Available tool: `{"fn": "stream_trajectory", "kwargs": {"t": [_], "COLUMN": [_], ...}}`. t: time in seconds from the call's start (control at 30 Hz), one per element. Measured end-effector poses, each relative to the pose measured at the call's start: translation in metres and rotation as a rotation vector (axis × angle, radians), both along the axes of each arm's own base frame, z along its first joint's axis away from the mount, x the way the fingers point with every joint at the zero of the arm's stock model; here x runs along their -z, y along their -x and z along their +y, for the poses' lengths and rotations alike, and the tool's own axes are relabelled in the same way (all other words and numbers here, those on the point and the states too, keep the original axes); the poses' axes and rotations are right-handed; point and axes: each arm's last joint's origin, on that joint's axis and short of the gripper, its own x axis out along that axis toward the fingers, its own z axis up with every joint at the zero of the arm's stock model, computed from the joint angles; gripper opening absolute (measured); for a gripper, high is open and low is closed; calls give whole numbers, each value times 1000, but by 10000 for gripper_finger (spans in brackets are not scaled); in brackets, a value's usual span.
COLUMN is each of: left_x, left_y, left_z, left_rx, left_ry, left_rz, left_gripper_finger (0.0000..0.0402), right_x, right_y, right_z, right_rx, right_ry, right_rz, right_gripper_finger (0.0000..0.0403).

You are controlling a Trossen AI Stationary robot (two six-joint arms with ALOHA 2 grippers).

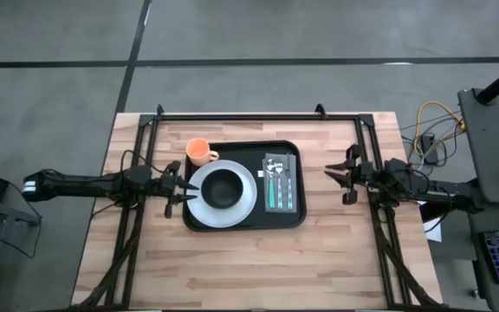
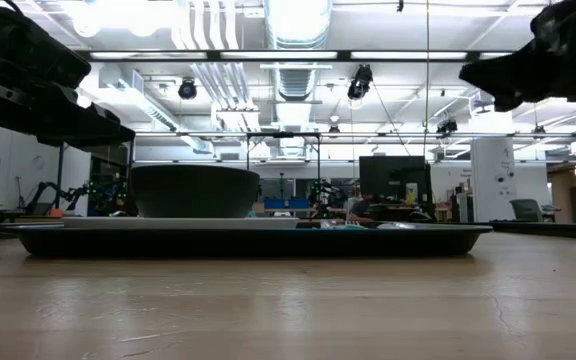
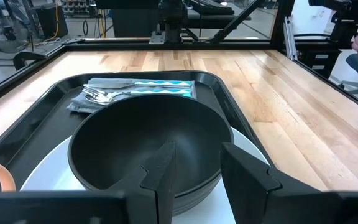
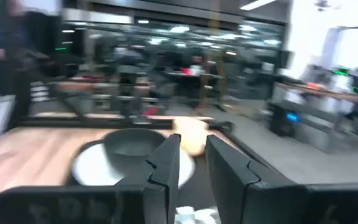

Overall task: Set up tray
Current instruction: Return to Home Position

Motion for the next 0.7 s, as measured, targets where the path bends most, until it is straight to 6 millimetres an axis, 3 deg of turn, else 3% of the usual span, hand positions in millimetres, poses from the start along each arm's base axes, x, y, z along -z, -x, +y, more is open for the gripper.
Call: {"fn": "stream_trajectory", "kwargs": {"t": [0.13, 0.7], "left_x": [0, 0], "left_y": [0, 0], "left_z": [0, 0], "left_rx": [0, 0], "left_ry": [0, 0], "left_rz": [-1, 0], "left_gripper_finger": [105, 105], "right_x": [2, 14], "right_y": [3, 3], "right_z": [-3, -1], "right_rx": [95, 68], "right_ry": [-37, 59], "right_rz": [2, 84], "right_gripper_finger": [68, 68]}}
